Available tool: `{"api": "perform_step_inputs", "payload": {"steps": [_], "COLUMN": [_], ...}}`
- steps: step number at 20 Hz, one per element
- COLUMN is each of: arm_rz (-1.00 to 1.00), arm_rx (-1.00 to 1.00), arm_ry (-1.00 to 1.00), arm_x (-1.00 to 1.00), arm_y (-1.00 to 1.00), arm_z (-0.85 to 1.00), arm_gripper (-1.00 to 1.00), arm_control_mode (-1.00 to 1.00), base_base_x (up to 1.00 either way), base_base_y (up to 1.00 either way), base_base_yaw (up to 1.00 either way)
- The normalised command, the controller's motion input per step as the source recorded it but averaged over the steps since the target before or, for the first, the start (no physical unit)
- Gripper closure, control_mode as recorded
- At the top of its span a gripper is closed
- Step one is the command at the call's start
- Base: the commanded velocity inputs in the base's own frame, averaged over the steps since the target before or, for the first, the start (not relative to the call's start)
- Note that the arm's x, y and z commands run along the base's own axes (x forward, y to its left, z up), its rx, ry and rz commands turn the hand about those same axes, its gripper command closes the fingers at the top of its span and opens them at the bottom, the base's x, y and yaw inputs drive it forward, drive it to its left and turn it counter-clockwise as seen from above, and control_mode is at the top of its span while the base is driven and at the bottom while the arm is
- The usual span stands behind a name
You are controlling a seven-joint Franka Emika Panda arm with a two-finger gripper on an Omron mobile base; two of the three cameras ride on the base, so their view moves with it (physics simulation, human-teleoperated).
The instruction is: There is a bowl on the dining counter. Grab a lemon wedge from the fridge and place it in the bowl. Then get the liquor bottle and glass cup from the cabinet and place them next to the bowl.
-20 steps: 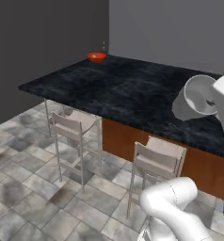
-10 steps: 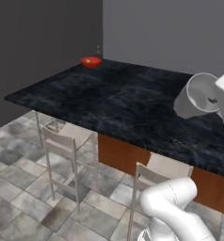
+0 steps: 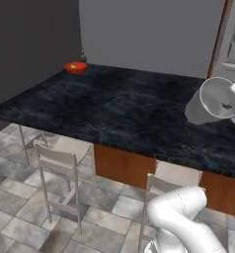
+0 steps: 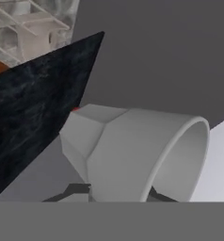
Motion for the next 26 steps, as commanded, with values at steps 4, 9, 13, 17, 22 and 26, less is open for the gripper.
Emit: {"api": "perform_step_inputs", "payload": {"steps": [4, 9, 13, 17, 22, 26], "arm_rz": [0.00, 0.00, 0.00, 0.00, 0.00, 0.00], "arm_rx": [0.00, 0.00, 0.00, 0.00, 0.00, 0.00], "arm_ry": [0.00, 0.00, 0.00, 0.00, 0.00, 0.00], "arm_x": [0.00, 0.00, 0.00, 0.00, 0.00, 0.00], "arm_y": [0.00, 0.00, 0.00, 0.00, 0.00, 0.00], "arm_z": [0.00, 0.00, 0.00, 0.00, 0.00, 0.00], "arm_gripper": [1.00, 1.00, 1.00, 1.00, 1.00, 1.00], "arm_control_mode": [1.00, 1.00, 1.00, 1.00, 1.00, 1.00], "base_base_x": [-0.09, -0.08, -0.01, 0.00, 0.00, 0.00], "base_base_y": [1.00, 1.00, 1.00, 1.00, 1.00, 1.00], "base_base_yaw": [-0.33, -0.41, -0.46, -0.48, -0.47, -0.43]}}
